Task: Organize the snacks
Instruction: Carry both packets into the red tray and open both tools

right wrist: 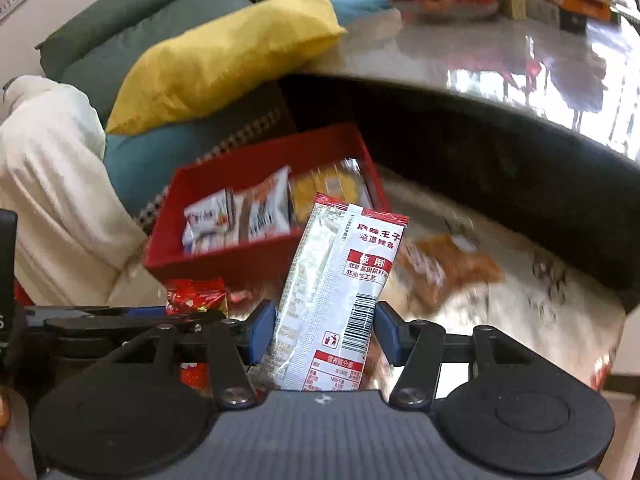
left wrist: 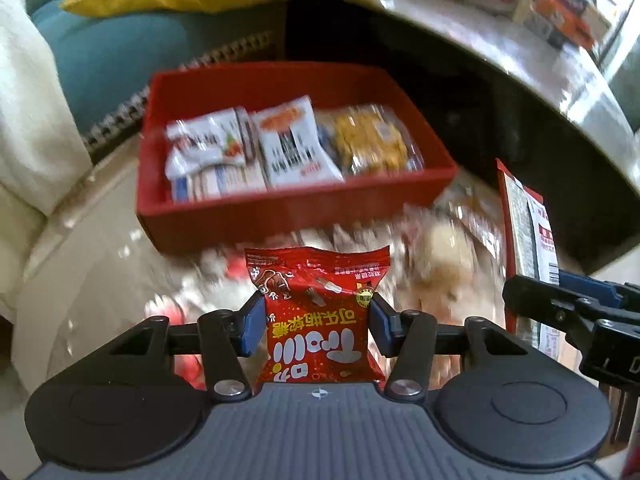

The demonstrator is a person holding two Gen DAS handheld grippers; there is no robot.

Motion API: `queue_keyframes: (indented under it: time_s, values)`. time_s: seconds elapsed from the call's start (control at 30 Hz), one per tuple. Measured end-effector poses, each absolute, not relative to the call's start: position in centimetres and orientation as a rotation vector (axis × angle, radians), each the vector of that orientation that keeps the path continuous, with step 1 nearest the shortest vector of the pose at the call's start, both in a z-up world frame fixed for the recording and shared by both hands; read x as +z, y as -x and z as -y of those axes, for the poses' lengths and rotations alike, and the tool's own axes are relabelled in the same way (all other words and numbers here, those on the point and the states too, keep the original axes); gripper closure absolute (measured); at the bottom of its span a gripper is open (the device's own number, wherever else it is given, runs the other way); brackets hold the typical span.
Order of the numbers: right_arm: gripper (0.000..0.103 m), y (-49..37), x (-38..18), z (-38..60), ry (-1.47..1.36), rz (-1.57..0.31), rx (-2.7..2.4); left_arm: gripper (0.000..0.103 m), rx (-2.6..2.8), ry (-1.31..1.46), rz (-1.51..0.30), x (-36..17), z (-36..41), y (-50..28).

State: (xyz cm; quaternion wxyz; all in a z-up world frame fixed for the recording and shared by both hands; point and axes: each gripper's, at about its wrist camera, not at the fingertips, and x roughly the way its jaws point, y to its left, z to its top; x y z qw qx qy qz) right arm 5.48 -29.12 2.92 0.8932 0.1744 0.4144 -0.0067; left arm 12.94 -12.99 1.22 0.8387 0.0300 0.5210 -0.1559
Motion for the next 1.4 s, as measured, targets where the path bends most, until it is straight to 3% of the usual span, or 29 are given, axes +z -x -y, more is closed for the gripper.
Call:
queue_keyframes:
  time_s: [0.37, 1.13, 1.23, 1.4]
  values:
    - [0.052, -13.4, 4.7, 28.4, -0.314, -0.798, 0.032, 0.042, -0.239, -0.033, -0.993, 4.8, 12.9, -19.0]
    - [0.050, -23.3, -0.2, 30.1, -0.306, -0.906, 0.015, 0.039, -0.117, -0.127, -1.027, 0.9, 14.7, -26.2]
    - [0.048, -23.3, -0.2, 29.9, -0.297, -0.903, 0.018, 0.027, -0.099, -0.148, -0.998, 1.2, 14.7, -26.0]
    - [0.045, -23.0, 0.0, 29.7, -0.276, -0.903, 0.007, 0.024, -0.099, -0.140, -0.986, 2.0, 14.5, -25.6]
